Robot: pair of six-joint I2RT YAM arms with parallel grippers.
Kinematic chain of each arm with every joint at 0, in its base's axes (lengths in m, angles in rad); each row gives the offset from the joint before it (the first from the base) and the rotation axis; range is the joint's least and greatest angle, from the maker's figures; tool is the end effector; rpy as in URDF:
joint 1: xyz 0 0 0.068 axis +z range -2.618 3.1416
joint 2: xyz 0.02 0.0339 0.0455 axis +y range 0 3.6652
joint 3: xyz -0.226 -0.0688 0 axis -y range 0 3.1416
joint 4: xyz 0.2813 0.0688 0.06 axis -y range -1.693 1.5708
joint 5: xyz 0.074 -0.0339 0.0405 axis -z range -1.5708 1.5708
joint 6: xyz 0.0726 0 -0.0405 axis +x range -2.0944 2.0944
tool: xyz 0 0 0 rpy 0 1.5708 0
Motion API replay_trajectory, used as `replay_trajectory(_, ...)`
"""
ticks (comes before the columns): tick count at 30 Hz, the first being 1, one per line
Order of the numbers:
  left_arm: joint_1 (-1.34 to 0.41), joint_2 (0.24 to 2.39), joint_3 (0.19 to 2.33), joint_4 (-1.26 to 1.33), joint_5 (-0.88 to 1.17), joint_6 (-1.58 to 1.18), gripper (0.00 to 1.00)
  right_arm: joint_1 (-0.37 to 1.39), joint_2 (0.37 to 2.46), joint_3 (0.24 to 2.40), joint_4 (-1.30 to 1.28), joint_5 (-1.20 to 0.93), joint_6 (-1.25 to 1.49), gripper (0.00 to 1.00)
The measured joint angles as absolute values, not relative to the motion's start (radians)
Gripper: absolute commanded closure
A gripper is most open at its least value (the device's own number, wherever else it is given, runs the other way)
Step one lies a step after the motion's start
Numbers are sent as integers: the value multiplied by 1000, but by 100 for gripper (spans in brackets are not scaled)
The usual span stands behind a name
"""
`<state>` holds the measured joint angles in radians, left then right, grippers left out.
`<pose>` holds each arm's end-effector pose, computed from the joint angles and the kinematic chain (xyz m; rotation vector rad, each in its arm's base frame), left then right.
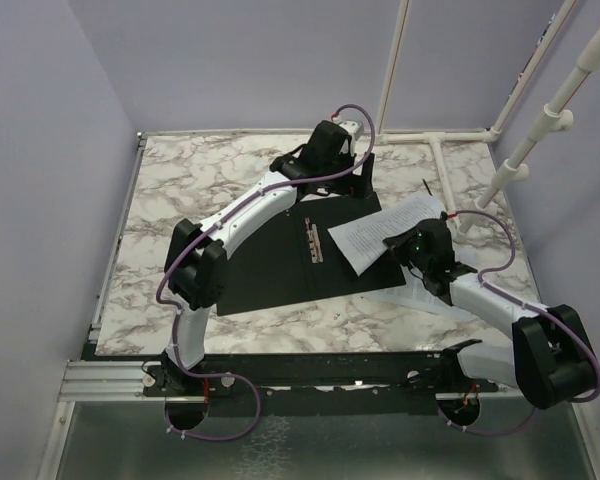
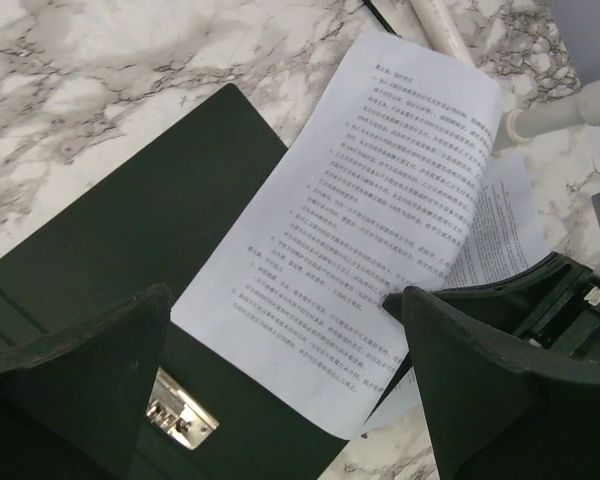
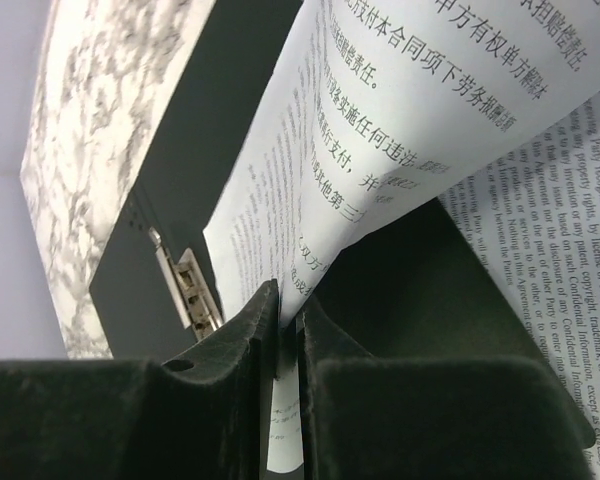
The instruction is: Put the files into the folder
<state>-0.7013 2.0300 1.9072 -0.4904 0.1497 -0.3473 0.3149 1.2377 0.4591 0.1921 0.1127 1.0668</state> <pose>0.3948 -0.3476 0.2573 0.4881 2.2256 -0.7394 0.2975 0.0883 0.0914 0.8819 2.0504 0.6652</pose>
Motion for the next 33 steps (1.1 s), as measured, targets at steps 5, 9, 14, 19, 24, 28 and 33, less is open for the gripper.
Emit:
replay_trajectory(5, -693, 1931, 1819, -515, 87, -347, 1, 315, 1146, 459, 176, 81, 983, 85)
replay_trajectory(9, -682, 1864, 1727, -525, 47, -351, 1, 315, 1072, 480, 152, 55, 898, 85)
replay_trajectory(14, -646, 1773, 1597, -532, 16, -368, 1, 315, 1016, 539, 126, -14, 806, 85)
replay_trajectory(19, -564, 1645, 1453, -497, 65, -414, 1, 315, 994, 597, 120, -130, 723, 85)
replay_trajectory(24, -449, 1491, 1286, -402, 182, -474, 1, 315, 993, 644, 119, -284, 665, 85)
replay_trajectory(28, -377, 1386, 1179, -331, 290, -516, 1, 315, 1013, 684, 128, -421, 646, 85)
replay_trajectory(33, -313, 1282, 1074, -241, 428, -562, 1, 315, 1054, 732, 144, -590, 638, 85)
